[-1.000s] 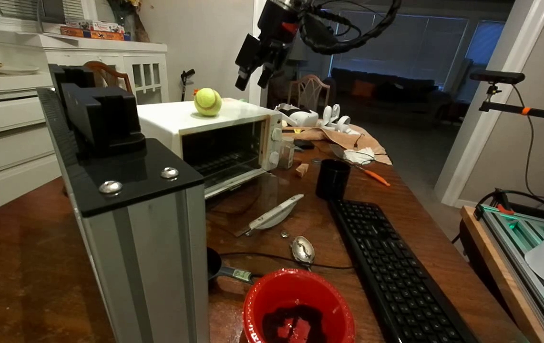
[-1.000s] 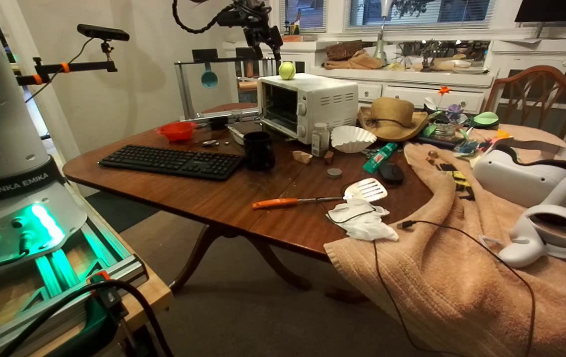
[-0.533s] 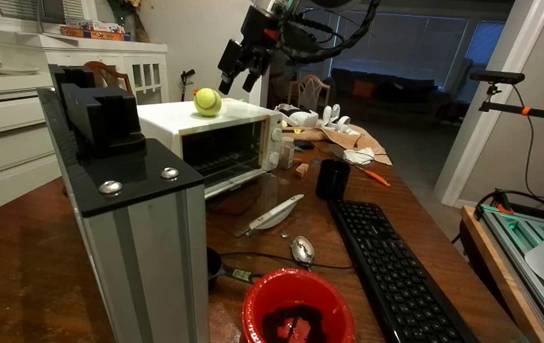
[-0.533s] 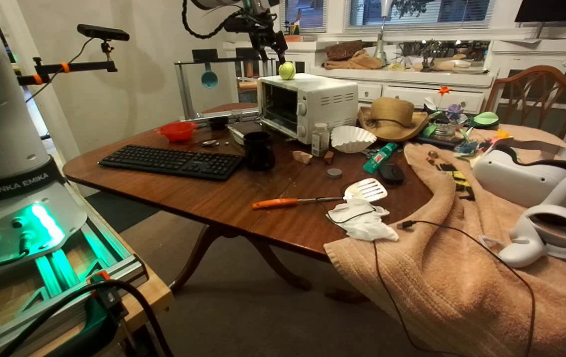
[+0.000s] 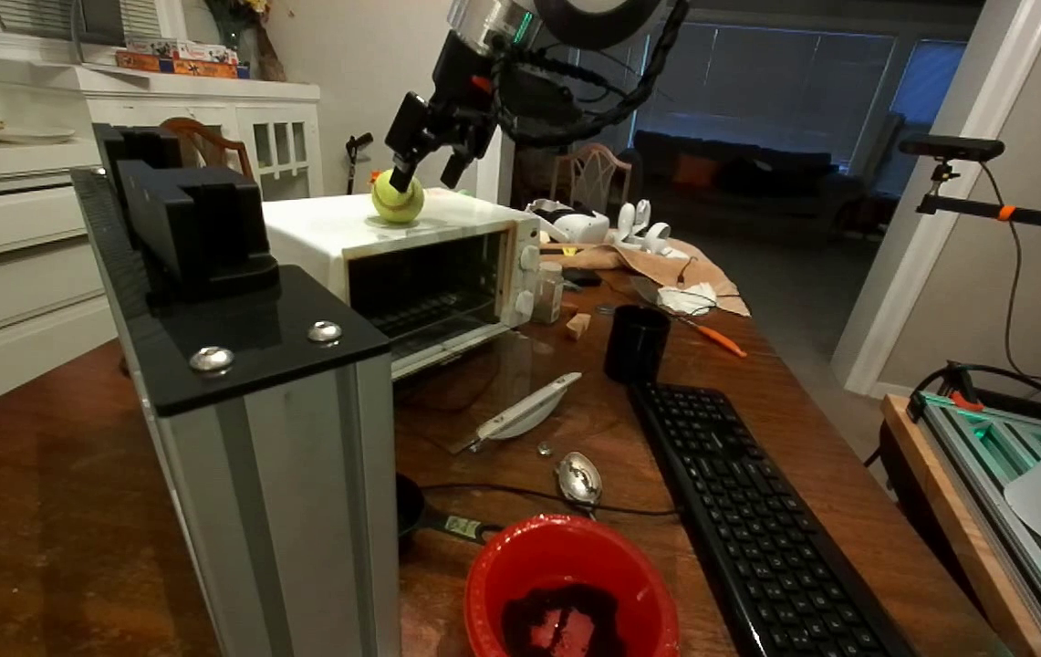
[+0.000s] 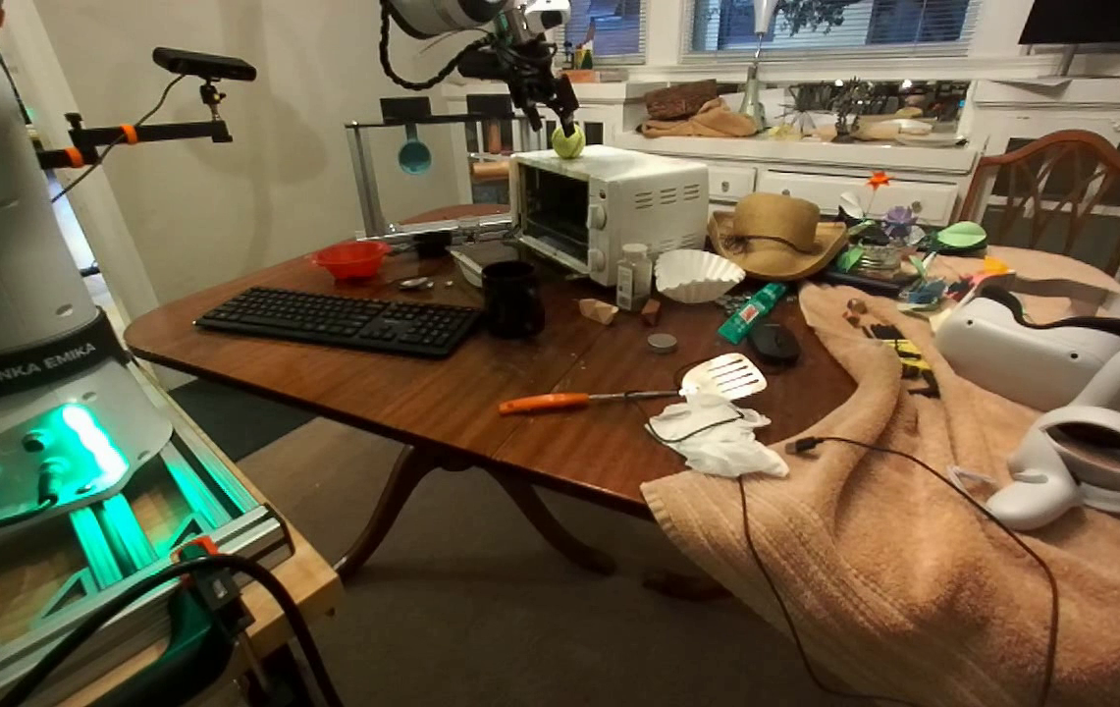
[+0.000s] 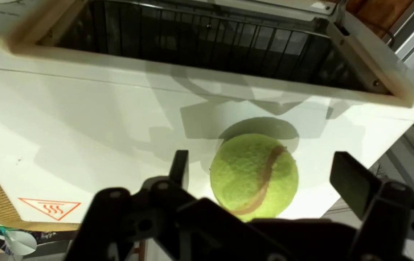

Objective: Put the tennis ball into the microwave

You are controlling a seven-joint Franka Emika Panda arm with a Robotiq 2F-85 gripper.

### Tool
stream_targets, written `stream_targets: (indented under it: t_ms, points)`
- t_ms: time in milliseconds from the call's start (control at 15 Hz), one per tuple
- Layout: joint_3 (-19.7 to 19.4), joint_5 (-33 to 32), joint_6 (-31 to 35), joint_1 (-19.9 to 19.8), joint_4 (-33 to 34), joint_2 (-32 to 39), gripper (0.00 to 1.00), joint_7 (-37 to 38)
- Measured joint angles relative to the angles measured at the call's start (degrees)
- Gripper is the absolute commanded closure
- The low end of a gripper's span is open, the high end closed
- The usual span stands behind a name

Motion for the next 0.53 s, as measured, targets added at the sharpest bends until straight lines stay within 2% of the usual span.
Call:
stream_targets:
  t_ms: [533]
  points:
    - [-4.76, -2.35, 2.19, 4.68, 4.41, 4.86, 0.0, 6.61]
